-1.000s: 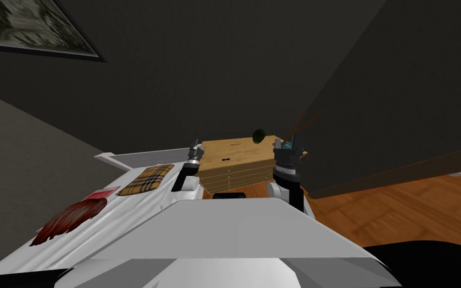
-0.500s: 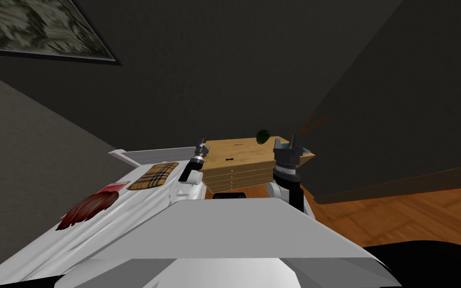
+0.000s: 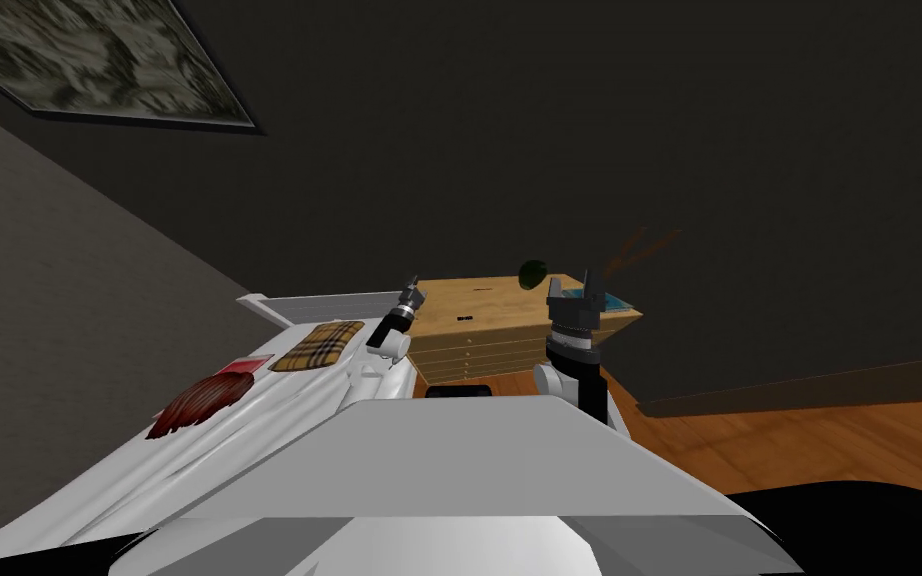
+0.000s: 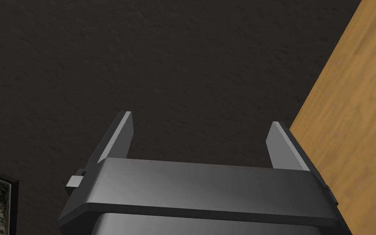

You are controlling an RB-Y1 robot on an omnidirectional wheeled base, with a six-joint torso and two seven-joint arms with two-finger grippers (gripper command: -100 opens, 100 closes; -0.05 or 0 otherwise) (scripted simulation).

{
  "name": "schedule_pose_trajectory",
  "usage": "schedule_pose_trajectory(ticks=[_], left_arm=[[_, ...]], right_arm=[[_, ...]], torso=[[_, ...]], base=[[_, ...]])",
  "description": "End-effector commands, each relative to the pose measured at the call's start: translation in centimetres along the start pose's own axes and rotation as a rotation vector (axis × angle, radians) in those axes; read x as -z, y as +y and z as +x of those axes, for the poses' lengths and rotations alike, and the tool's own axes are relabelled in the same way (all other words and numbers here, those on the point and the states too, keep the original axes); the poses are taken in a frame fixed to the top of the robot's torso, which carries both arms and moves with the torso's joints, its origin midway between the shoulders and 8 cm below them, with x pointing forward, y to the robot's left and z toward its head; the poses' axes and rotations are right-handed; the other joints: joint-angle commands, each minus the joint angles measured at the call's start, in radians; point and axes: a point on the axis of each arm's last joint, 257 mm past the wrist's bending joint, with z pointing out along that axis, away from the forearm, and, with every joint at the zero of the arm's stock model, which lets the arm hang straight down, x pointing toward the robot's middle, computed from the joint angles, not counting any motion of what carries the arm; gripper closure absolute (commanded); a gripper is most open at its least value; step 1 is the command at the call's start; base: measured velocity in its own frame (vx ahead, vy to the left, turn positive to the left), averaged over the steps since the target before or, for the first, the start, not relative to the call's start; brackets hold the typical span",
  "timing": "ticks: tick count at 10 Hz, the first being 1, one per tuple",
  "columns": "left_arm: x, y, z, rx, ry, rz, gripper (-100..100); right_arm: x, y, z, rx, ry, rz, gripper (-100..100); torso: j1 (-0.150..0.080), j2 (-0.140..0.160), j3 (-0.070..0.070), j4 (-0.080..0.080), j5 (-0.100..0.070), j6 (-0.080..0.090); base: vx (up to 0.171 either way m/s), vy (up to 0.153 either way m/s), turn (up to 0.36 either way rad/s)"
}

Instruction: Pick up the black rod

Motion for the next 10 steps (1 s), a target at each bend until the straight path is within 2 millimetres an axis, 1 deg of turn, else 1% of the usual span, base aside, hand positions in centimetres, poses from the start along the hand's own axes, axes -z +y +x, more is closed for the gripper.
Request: schedule_pose_trajectory(ticks=[1,2,3,4,5,6,7,9,10], left_arm=[[-1.3,1.5,1.0,0.035,0.018,-0.052,-100],[-1.2,2.0,0.9,0.035,0.012,-0.07,-100],[-2.4,2.8,1.7,0.063,0.028,-0.106,-100],[-2.4,3.3,1.7,0.062,0.023,-0.126,-100],[-3.4,4.1,2.5,0.089,0.039,-0.158,-100],[-3.5,4.4,2.5,0.087,0.035,-0.177,-100],[-4.4,5.2,3.3,0.113,0.048,-0.212,-100],[-4.4,5.9,3.2,0.109,0.04,-0.246,-100],[-5.2,7.0,3.9,0.132,0.049,-0.29,-100]], right_arm=[[0.0,0.0,0.0,0.0,0.0,0.0,0],[0.0,0.0,0.0,0.0,0.0,0.0,0],[0.0,0.0,0.0,0.0,0.0,0.0,0],[0.0,0.0,0.0,0.0,0.0,0.0,0],[0.0,0.0,0.0,0.0,0.0,0.0,0],[0.0,0.0,0.0,0.0,0.0,0.0,0],[0.0,0.0,0.0,0.0,0.0,0.0,0],[0.0,0.0,0.0,0.0,0.0,0.0,0],[0.0,0.0,0.0,0.0,0.0,0.0,0]], torso=[[0.0,0.0,0.0,0.0,0.0,0.0],[0.0,0.0,0.0,0.0,0.0,0.0],[0.0,0.0,0.0,0.0,0.0,0.0],[0.0,0.0,0.0,0.0,0.0,0.0],[0.0,0.0,0.0,0.0,0.0,0.0],[0.0,0.0,0.0,0.0,0.0,0.0],[-0.001,0.001,0.0,0.0,0.0,0.0],[-0.001,0.001,0.0,0.0,0.0,0.0],[-0.002,0.0,0.0,0.0,0.0,0.0]], base=[[-0.007,0.04,0.062],[-0.006,0.034,0.038],[-0.008,0.034,0.107],[-0.009,0.024,0.034],[-0.015,0.03,0.048],[-0.011,0.022,0.033],[-0.013,0.022,0.08],[-0.005,0.007,0.015],[-0.008,0.009,0.056]])
